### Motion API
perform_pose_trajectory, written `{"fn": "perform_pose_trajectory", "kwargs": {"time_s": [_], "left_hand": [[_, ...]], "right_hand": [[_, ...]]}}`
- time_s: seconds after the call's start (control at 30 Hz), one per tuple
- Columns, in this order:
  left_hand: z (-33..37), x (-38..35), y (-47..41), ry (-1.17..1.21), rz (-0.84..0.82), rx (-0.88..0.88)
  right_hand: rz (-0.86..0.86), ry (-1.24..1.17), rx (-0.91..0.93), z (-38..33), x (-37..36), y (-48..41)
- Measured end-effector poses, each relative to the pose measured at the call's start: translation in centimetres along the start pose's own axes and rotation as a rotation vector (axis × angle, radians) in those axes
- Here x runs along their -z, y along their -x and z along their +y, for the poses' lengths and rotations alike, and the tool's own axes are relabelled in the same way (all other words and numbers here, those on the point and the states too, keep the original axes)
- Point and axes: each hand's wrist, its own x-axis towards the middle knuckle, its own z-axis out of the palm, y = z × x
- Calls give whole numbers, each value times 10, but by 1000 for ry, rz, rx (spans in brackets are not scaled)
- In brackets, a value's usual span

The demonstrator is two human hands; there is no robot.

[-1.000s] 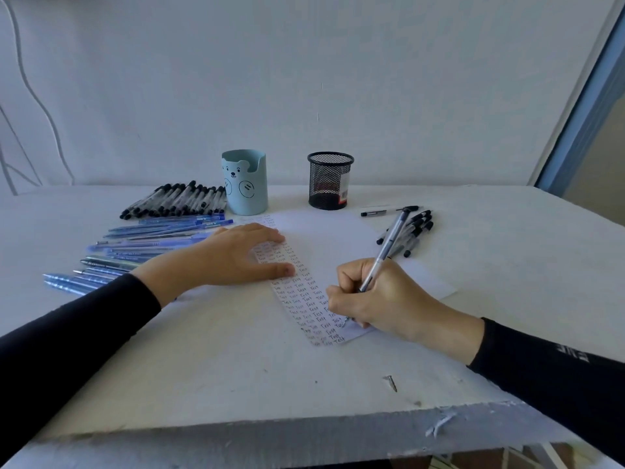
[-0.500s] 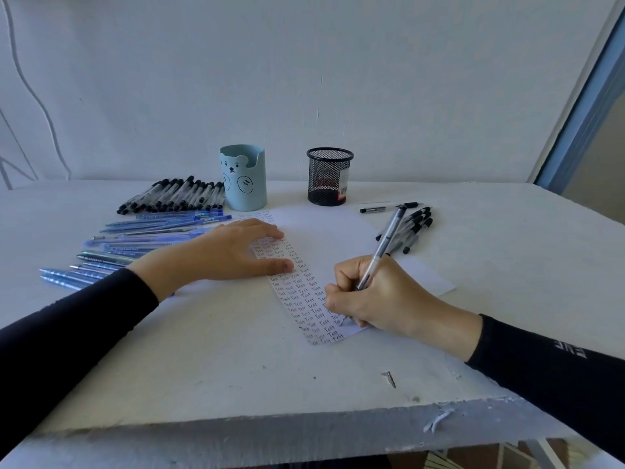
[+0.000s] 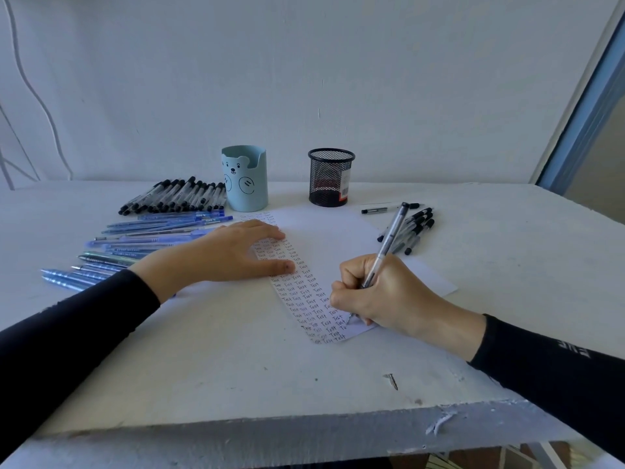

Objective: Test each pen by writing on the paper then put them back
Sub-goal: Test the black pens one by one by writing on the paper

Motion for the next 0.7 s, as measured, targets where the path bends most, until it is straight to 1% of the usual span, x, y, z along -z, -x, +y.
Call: {"fn": "perform_pose_trajectory", "kwargs": {"time_s": [0.7], "left_hand": [[-2,-2,-3,-4,12,-8]], "right_hand": [[-9,0,32,9,2,-5]]}}
